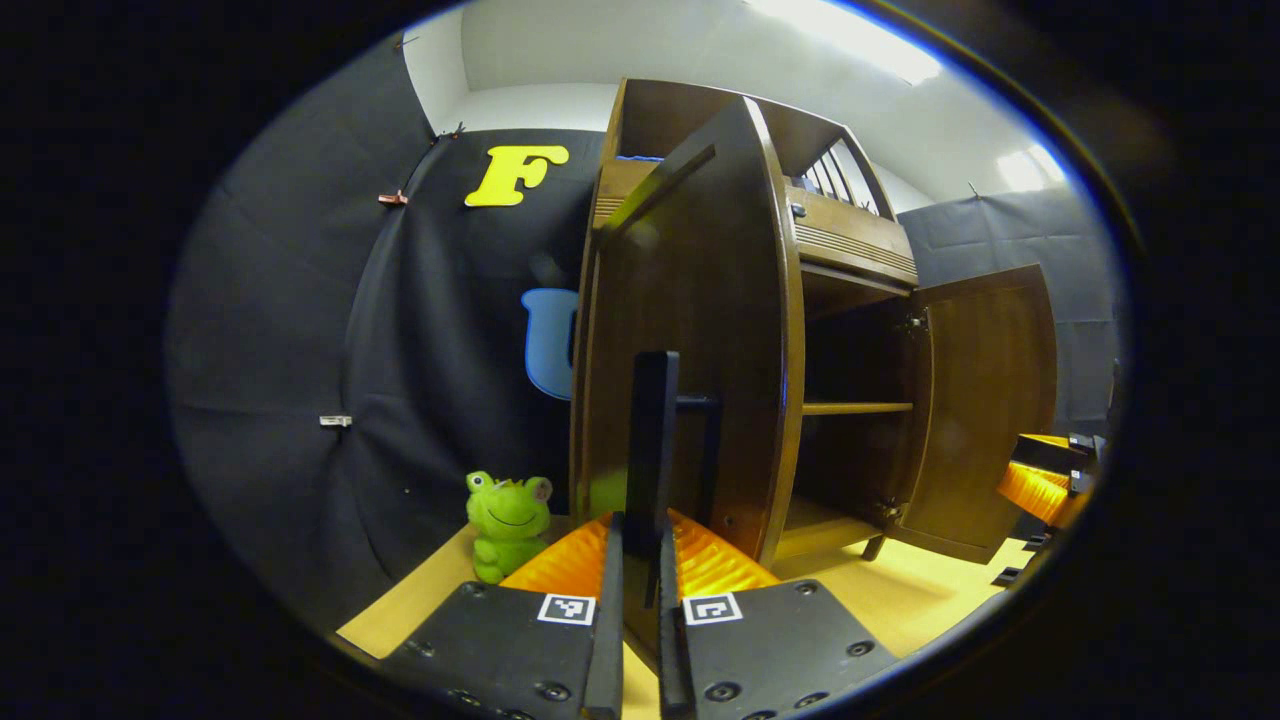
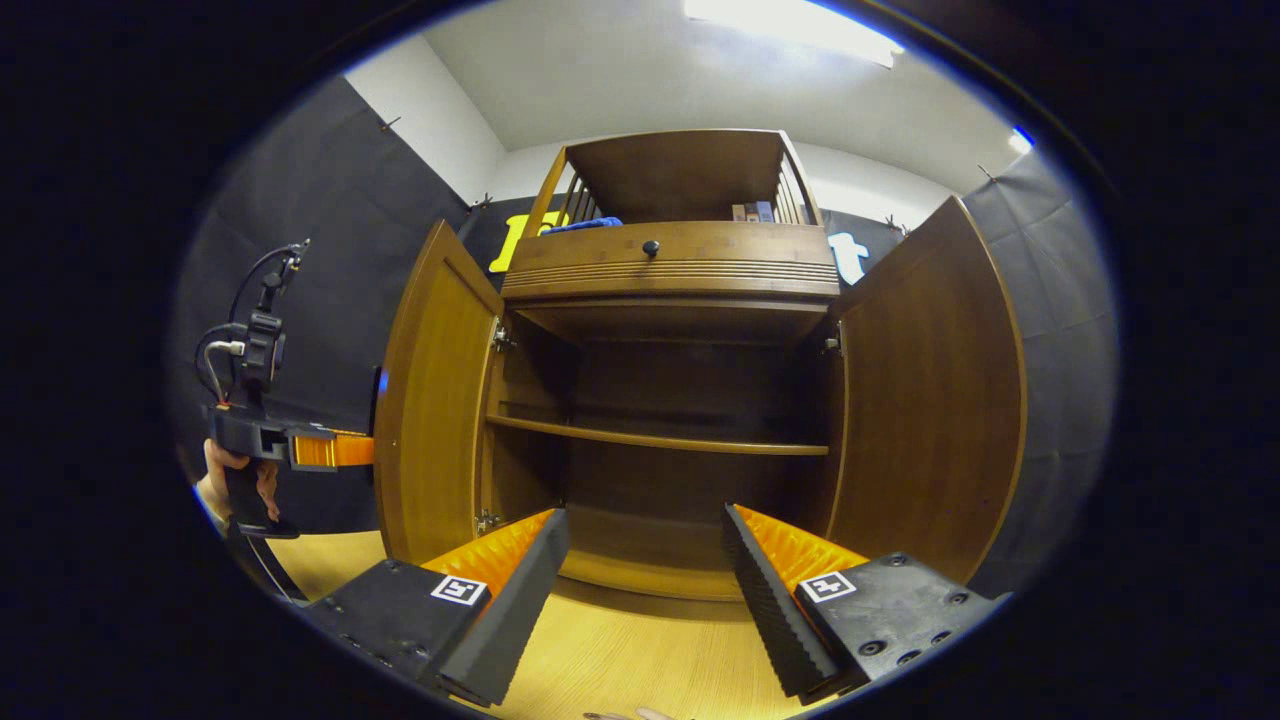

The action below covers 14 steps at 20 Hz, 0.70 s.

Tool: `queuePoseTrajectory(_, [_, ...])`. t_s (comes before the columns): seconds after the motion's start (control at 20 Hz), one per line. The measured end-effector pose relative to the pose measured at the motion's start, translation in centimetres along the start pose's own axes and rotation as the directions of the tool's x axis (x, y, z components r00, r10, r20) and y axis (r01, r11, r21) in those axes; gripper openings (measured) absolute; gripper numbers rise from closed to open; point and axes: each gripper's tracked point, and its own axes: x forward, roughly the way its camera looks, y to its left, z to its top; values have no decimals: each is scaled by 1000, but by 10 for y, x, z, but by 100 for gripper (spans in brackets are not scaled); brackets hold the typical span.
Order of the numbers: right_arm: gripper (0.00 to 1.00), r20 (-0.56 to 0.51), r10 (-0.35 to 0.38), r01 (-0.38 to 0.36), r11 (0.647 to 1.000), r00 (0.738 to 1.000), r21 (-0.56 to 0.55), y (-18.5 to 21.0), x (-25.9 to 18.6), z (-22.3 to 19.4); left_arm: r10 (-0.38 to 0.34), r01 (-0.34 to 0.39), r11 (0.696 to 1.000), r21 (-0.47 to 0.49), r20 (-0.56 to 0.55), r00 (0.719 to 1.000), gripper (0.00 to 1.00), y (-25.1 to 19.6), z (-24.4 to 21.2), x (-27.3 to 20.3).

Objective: Open the right door of the double-door shoe cabinet with the right hand, and open the left door with the left hand.

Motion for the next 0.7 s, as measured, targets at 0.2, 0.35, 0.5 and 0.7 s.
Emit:
queuePoseTrajectory(0.2, [98,-16,27,-27,1000,999,-8,9,3,-4,75,-75,997,10,-10,997,12,26,0,-4])
queuePoseTrajectory(0.35, [98,-27,38,-38,999,999,-6,14,3,-6,130,-130,991,-10,-24,991,7,48,-1,-12])
queuePoseTrajectory(0.5, [98,-25,38,-38,999,999,1,13,3,-3,121,-123,991,-44,-39,992,6,53,-4,-23])
queuePoseTrajectory(0.7, [98,-26,23,-23,1000,999,-5,7,2,3,185,-186,983,-6,-34,982,6,52,3,-54])
